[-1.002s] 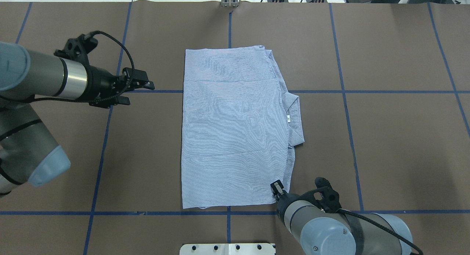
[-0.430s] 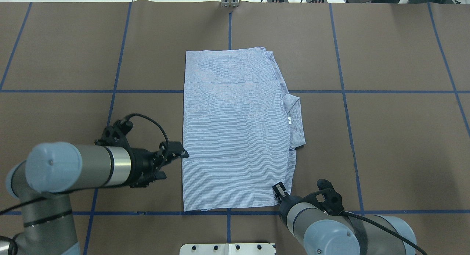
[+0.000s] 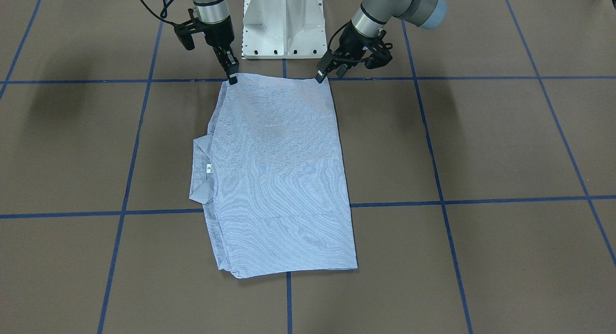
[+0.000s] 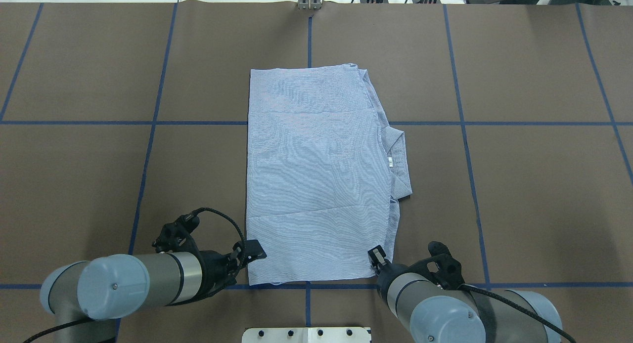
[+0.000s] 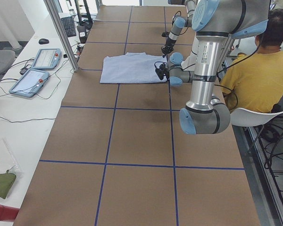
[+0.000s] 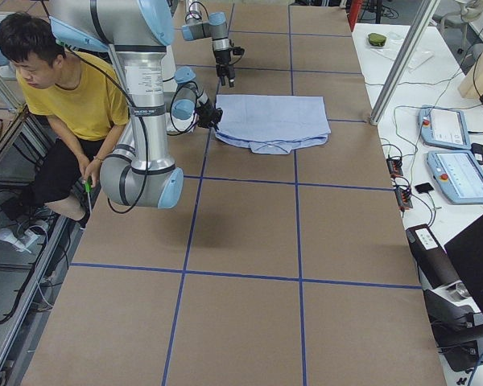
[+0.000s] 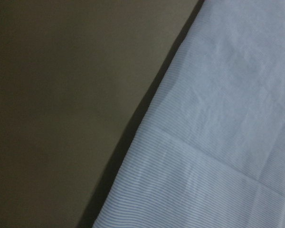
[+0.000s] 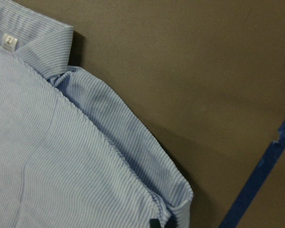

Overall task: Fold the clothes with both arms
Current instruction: 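Lower the left gripper to the other near corner and grasp both corners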

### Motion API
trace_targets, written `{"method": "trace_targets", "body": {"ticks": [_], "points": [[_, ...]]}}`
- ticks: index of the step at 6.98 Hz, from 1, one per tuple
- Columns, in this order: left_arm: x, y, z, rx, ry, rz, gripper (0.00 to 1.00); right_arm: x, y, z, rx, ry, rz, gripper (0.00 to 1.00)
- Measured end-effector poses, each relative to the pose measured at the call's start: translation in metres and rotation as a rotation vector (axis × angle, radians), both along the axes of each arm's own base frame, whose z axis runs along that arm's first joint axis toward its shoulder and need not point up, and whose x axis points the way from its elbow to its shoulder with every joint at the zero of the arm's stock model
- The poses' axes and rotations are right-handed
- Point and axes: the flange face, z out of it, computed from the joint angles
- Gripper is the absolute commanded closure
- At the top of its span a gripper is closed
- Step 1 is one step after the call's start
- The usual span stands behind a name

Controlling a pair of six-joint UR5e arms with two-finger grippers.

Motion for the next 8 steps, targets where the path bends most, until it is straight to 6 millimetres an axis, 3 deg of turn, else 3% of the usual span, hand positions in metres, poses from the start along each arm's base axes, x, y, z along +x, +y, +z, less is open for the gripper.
{"method": "trace_targets", "body": {"ticks": [4, 5, 6, 7, 8], "points": [[0.017, 0.023, 0.008, -0.003, -0.018, 0.031, 0.25, 0.0, 0.0, -0.001, 0.0, -0.002, 0.0, 1.0], [0.021, 0.024, 0.012, -0.004, -0.026, 0.033, 0.4, 0.0, 0.0, -0.001, 0.0, -0.002, 0.0, 1.0], [0.026, 0.024, 0.013, -0.004, -0.03, 0.034, 0.78, 0.0, 0.0, -0.001, 0.0, -0.002, 0.0, 1.0], [0.027, 0.024, 0.013, -0.004, -0.03, 0.034, 1.0, 0.0, 0.0, 0.0, 0.0, -0.002, 0.0, 1.0], [0.028, 0.024, 0.012, -0.003, -0.031, 0.033, 1.0, 0.0, 0.0, 0.0, 0.0, -0.002, 0.0, 1.0]]}}
